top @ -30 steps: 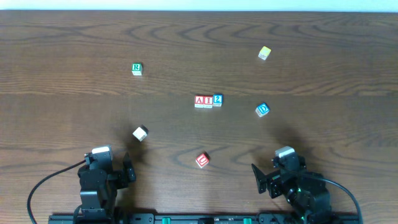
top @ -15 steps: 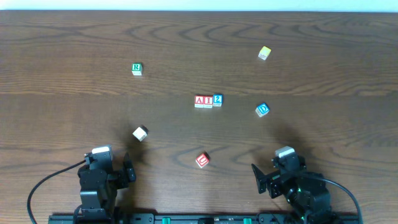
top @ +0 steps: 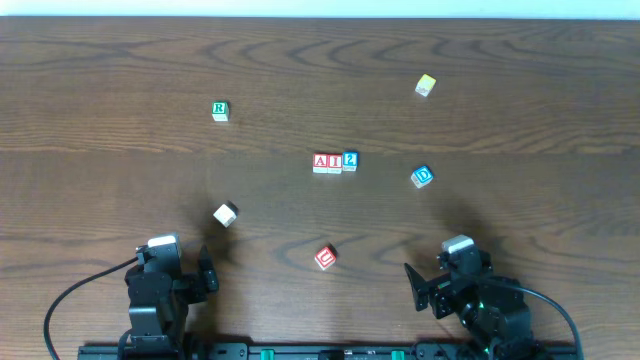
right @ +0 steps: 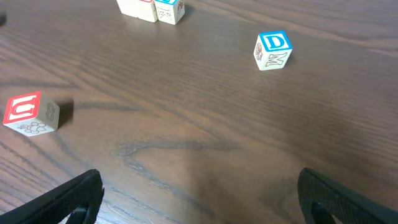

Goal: Spell out Ai2

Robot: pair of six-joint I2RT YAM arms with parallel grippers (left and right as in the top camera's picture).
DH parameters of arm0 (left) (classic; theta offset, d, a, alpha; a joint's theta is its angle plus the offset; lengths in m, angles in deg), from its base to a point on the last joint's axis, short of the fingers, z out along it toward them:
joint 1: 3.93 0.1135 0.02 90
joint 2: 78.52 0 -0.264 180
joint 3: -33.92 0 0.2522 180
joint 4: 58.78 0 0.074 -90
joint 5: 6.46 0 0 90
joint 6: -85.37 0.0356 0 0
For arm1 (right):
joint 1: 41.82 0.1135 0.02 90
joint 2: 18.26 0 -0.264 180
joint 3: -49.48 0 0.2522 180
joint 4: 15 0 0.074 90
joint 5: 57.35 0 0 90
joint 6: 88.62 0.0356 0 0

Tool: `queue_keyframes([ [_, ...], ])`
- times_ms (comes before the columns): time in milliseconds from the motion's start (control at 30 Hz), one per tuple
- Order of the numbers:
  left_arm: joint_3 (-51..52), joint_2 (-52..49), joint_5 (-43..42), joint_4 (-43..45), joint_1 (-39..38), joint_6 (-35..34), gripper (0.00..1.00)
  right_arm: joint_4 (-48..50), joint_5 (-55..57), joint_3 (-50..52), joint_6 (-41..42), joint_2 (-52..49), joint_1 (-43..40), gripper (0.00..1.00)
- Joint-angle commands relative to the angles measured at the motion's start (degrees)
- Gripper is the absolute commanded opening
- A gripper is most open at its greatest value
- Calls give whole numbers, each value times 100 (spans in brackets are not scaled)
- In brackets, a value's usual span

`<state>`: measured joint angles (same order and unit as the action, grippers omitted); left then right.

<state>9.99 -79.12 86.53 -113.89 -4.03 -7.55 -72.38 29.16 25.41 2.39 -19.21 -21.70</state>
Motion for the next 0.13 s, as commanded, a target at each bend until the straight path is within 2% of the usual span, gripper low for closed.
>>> queue_keyframes([
  [0,92,35,2,-48,13,61,95,15,-61,83,85,66,0,99],
  [100,92,35,2,-48,13,61,95,15,-61,83,85,66,0,99],
])
